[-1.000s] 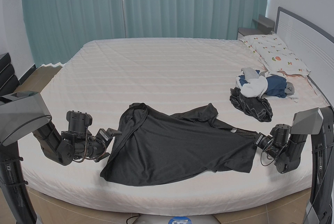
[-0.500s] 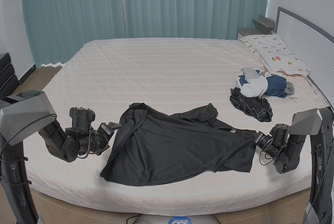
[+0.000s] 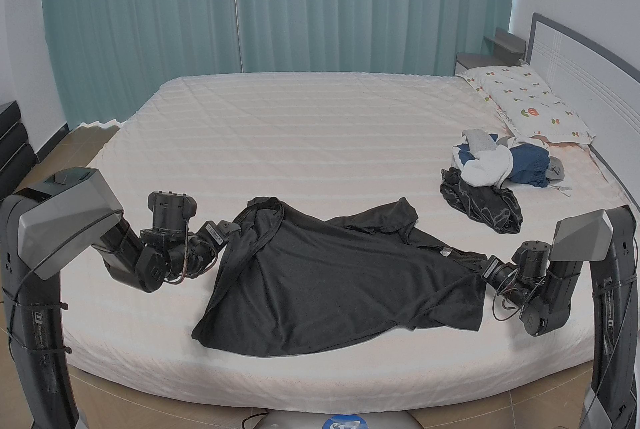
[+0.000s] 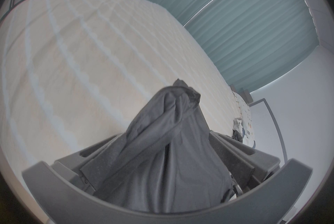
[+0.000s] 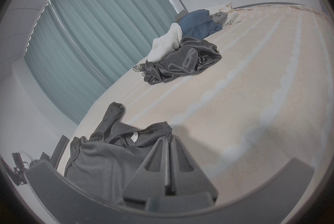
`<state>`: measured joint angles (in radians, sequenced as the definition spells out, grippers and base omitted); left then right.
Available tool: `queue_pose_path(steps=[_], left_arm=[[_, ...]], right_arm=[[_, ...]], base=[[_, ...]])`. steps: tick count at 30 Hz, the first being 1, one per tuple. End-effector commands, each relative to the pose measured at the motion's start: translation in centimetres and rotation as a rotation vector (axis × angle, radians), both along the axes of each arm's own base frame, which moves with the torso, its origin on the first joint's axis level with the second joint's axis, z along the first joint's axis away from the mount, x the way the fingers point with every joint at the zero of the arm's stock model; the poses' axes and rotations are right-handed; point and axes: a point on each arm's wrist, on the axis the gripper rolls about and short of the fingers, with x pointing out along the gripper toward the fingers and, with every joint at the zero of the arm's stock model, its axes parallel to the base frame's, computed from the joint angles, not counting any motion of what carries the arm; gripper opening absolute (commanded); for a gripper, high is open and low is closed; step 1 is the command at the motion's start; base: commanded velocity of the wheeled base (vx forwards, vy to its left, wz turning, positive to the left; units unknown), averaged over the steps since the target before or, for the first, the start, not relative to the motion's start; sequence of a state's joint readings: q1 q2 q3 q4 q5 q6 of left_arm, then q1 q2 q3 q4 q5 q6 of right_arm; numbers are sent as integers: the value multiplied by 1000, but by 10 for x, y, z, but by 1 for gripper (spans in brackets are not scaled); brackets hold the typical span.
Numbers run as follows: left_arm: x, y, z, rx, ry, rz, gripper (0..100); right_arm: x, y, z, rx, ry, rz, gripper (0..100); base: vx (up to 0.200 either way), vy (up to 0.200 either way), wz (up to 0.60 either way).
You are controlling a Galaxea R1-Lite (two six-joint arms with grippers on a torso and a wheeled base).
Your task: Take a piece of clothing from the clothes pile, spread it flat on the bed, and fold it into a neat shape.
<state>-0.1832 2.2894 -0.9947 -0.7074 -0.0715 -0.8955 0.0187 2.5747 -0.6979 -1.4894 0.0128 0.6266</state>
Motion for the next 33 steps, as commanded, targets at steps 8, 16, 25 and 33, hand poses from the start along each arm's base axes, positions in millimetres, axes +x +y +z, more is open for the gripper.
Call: queue_pose_path(steps=[8,16,25,33], left_arm=[[69,-22,-1,77,17,34,100],[86,-55,-12,81,16,-12,100],[91,-70,-29,98,13,-7,100],[95,-71,-24,120,-13,3,100]], right_arm=[[-2,5,-14,0,36,9,0],[-4,9,-17,-1,45,24,0],[-3,10,-17,-2,24,24,0],[-3,12,-17,-4,22,24,0]], base=[[0,0,0],[0,0,0],[0,0,0],[0,0,0]])
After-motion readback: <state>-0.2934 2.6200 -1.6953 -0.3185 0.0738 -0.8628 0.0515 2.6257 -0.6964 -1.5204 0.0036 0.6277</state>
